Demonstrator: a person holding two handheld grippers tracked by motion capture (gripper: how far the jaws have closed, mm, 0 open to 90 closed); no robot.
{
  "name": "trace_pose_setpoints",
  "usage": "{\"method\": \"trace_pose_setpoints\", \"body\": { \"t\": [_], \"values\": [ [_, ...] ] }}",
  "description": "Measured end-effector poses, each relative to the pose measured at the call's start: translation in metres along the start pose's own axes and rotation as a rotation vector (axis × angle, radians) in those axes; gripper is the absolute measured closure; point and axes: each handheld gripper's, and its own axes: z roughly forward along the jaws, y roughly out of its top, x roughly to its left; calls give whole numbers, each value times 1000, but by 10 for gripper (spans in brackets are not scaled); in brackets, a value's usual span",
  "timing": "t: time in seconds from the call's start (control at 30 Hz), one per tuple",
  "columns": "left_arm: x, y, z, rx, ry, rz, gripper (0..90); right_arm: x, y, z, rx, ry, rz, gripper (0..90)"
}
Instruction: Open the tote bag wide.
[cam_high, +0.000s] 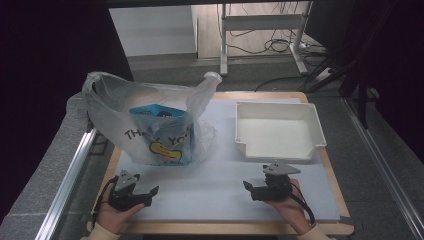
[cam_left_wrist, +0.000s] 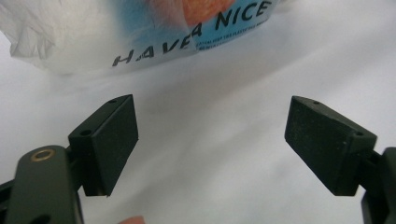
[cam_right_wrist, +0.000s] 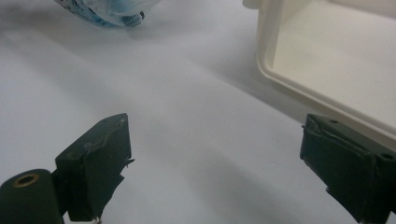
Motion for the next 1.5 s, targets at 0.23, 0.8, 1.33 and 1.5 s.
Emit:
{"method": "trace_pose_setpoints", "body": {
  "t": [0.23,0.8,1.33,1.5],
  "values": [
    [-3,-1,-3,-2,10,3,176,4,1,-4,-13,-4,-19,90],
    [-2,3,-6,-57,-57,11,208,5,0,-4,-11,-8,-22,140],
    [-2,8,-14,-33,-48,62,245,8,-1,-4,-11,26,-37,171],
    [1,11,-15,-34,-66,42,245,7,-1,-3,-8,30,-39,171]
  ]
}}
